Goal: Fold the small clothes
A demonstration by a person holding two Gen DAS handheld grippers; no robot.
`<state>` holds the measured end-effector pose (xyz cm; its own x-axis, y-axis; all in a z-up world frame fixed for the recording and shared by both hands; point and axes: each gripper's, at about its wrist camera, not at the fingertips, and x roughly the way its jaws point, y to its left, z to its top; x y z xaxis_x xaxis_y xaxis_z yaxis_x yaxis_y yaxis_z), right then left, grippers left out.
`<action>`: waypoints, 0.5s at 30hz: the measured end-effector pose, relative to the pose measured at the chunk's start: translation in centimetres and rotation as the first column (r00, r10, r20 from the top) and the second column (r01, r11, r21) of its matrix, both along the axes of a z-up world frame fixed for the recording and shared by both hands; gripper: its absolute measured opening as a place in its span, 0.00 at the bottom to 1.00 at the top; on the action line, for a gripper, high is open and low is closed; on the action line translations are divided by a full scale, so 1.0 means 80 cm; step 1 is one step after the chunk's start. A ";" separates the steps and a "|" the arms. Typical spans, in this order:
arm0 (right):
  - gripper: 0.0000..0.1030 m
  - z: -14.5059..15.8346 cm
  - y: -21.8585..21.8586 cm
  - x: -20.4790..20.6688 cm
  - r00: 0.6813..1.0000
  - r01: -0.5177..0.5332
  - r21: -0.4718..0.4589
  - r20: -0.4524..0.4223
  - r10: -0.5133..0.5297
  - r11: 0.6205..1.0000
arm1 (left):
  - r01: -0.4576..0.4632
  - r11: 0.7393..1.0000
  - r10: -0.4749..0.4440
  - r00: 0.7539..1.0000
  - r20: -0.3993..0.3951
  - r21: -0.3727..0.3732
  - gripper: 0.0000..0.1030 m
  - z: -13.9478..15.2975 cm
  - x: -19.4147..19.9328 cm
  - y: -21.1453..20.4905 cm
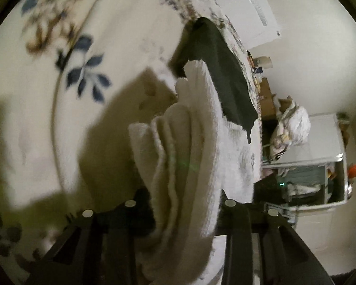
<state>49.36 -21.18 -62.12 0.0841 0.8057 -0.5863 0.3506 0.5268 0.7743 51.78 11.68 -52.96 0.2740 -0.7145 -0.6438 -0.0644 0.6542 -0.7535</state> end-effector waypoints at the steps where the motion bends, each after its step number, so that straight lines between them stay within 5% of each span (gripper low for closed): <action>1: 0.32 0.012 -0.001 -0.002 1.000 0.005 -0.014 0.015 -0.004 1.000 | 0.004 1.000 -0.004 1.000 0.015 0.006 0.29 0.008 -0.001 -0.003; 7: 0.31 0.093 -0.015 0.008 0.993 0.031 -0.056 0.116 -0.025 0.998 | 0.019 1.000 -0.019 0.996 0.087 -0.003 0.29 0.074 0.018 -0.016; 15: 0.31 0.242 -0.069 0.093 0.957 0.082 -0.085 0.284 -0.055 0.993 | 0.038 0.998 -0.026 0.975 0.222 -0.049 0.29 0.166 0.131 -0.065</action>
